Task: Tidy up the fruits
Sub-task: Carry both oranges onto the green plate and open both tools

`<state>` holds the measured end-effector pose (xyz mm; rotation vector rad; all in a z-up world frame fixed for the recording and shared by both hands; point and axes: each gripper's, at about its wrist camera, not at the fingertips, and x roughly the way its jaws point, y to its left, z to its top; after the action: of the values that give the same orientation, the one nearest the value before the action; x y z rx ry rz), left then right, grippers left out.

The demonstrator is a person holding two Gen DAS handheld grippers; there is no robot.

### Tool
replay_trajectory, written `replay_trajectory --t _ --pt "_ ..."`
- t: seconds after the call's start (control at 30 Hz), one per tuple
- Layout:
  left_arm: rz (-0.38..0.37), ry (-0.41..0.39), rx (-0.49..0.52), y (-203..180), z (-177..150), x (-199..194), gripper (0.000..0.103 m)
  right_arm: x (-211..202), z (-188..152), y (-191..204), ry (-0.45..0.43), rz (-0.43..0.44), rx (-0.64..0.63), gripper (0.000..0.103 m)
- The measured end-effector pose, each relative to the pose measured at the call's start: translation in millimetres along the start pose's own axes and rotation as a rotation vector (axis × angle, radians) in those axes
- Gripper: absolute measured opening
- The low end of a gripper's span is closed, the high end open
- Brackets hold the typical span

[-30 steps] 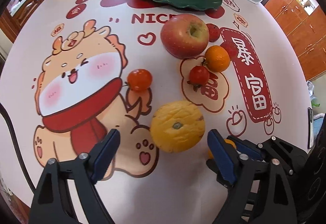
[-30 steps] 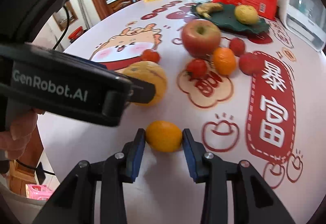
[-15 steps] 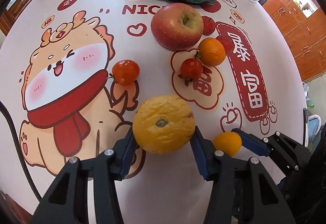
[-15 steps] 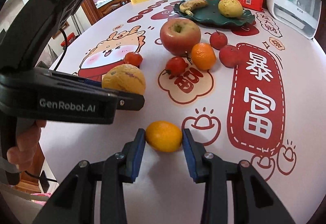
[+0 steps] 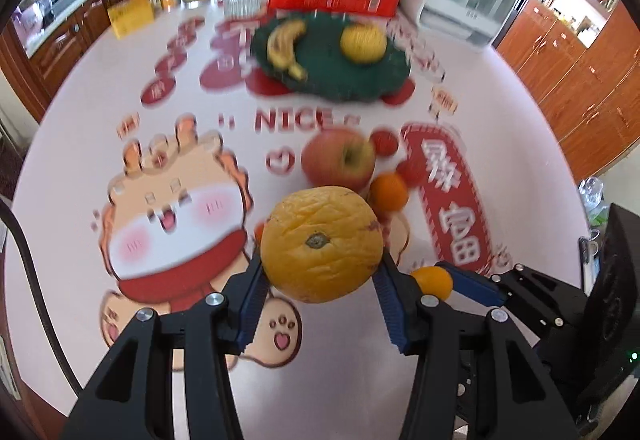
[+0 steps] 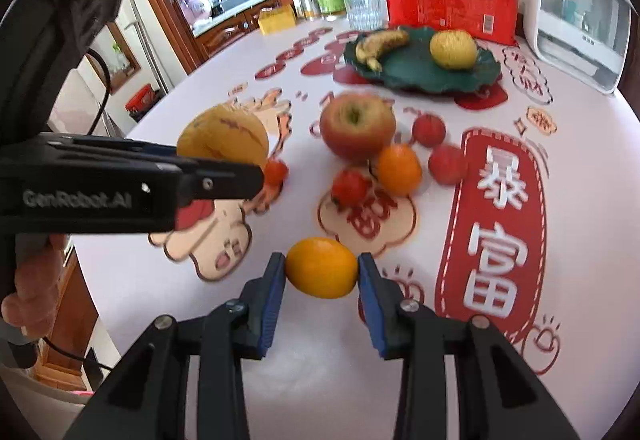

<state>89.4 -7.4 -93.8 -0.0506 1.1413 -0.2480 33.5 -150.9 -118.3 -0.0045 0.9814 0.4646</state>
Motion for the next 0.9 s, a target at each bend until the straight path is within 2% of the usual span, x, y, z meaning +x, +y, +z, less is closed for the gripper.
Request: replay_trajectory --t 0.17,0.43,0.9 --pt "0.005 -0.059 0.013 4.8 33.2 -32.4 0.050 -20.5 32.8 -5.9 -0.062 0.008 0.029 0.037" --pt "0.049 -0.141 0.055 6.6 93.6 -69.7 0.050 -66.5 106.9 -21.6 -0.180 -0.029 0.031 0.037" --pt "0.120 -0.231 0.134 -7.0 224.6 -104.6 0.050 -105.3 255.0 -64.1 -0.255 -0.099 0.074 0.037"
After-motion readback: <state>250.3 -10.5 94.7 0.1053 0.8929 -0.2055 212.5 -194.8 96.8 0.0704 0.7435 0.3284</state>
